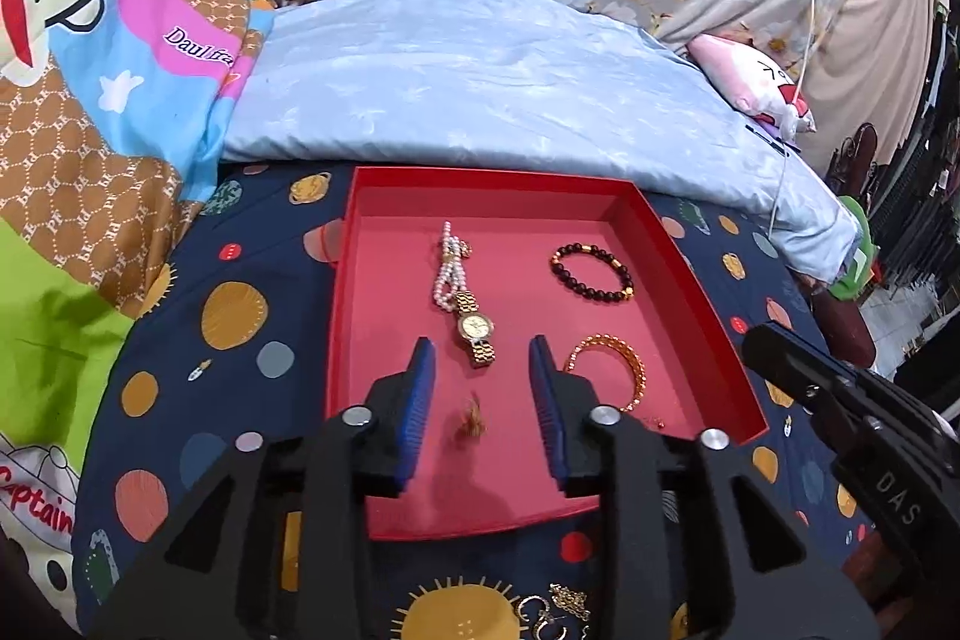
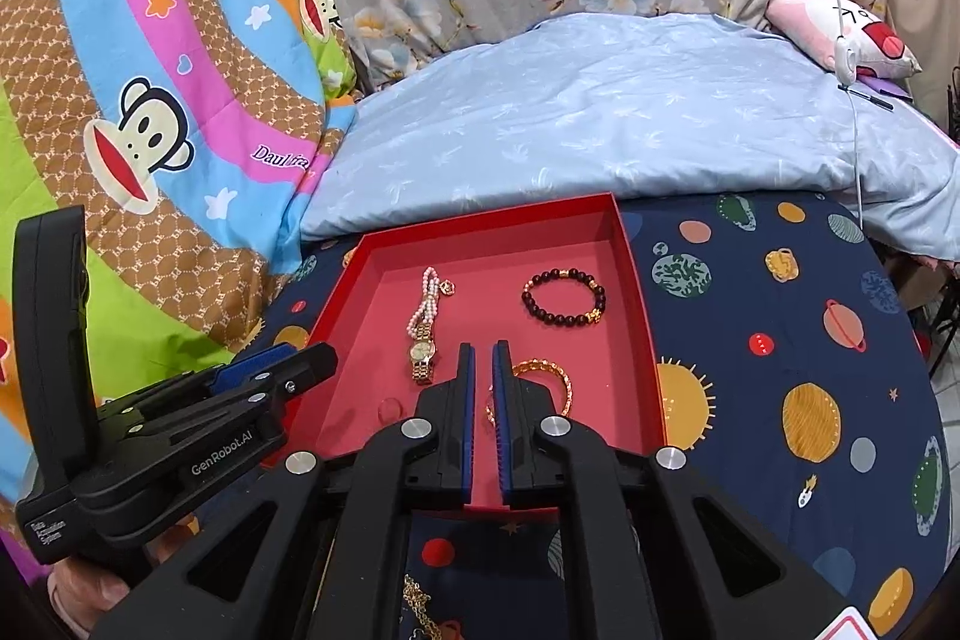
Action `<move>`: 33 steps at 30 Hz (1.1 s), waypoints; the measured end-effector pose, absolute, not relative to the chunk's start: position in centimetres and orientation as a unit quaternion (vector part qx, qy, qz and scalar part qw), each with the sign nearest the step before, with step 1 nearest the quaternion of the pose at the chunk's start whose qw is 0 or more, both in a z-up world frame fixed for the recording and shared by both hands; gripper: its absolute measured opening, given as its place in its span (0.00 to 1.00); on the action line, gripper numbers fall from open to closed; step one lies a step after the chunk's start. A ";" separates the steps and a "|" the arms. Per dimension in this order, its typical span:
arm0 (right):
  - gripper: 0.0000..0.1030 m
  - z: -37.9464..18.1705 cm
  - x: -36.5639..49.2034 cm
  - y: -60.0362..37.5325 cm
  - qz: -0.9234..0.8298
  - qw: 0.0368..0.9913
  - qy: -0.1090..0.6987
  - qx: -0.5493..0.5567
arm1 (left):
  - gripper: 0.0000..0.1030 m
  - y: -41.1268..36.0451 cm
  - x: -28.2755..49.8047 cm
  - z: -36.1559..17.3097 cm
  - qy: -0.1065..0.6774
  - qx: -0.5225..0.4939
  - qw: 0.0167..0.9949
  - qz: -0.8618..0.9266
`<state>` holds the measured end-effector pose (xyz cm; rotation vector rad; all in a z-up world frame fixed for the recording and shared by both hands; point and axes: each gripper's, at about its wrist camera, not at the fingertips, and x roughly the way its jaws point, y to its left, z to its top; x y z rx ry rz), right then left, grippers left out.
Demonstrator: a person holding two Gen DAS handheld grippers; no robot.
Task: Organize jewelry
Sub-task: 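Open both grippers to drop the ring and chain into the red tray, then move the right gripper to the chains and grasp the clover-pendant gold chain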
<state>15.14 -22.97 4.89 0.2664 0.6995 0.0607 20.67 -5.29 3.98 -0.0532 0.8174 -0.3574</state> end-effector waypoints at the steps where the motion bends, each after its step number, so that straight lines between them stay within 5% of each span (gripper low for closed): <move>1: 0.07 5.0 15.1 -23.1 0.029 0.931 0.340 0.130 | 0.33 -5.2 20.8 4.0 0.395 -0.028 0.902 -0.172; 19: 0.07 4.6 9.4 -23.3 0.023 0.926 0.348 0.141 | 0.38 -4.0 16.4 5.1 0.390 -0.032 0.903 -0.178; 33: 0.08 -1.2 4.6 -20.1 0.060 0.895 0.418 0.143 | 0.39 -1.8 11.1 2.3 0.430 -0.046 0.887 -0.164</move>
